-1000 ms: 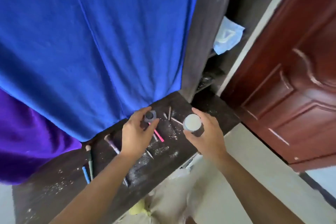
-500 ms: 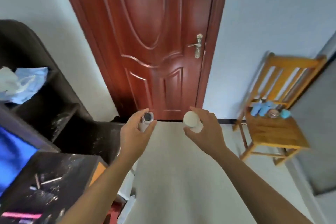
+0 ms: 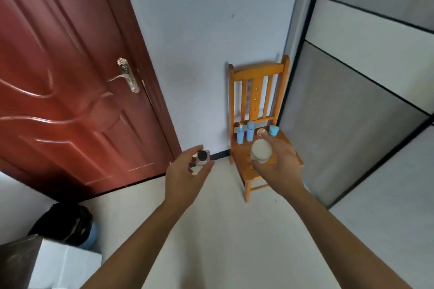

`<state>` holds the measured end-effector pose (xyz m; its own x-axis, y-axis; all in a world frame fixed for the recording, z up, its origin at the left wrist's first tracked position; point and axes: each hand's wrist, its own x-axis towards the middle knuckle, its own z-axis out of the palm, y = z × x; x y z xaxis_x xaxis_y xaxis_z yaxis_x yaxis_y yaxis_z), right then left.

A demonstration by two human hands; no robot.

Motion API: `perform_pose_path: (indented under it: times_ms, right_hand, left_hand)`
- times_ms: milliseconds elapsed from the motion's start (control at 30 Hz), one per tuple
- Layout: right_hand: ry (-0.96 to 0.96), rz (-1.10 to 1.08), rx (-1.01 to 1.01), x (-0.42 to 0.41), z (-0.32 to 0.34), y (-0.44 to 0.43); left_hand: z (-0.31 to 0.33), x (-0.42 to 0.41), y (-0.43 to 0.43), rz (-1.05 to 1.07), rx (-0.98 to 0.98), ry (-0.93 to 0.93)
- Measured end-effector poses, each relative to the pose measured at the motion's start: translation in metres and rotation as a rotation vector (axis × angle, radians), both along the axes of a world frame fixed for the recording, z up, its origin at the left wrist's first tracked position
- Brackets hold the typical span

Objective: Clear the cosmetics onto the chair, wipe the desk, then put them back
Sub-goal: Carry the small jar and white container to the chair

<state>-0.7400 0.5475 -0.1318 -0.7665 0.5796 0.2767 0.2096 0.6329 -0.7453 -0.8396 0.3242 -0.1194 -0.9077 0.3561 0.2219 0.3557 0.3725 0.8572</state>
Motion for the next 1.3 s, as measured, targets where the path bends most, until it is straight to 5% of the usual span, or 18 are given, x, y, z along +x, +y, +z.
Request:
perform_pose_path:
  times_ms: [700, 967, 1300]
  right_hand:
    - [-0.251, -0.193, 0.047, -0.218, -0.061, 0.286]
    - [-0.434, -0.009, -0.030, -0.273, -0.158, 0.338]
    - [-0.636, 0.161, -0.170, -0.317, -0.370, 0.362]
  left_hand:
    - [-0.066, -0.259, 0.325, -0.137, -0.154, -0.096]
    - [-0.154, -0.282, 0.378, 0.011, -0.302, -0.286]
    - [-0.351, -0.286, 0.413, 0.302, -0.416, -0.497]
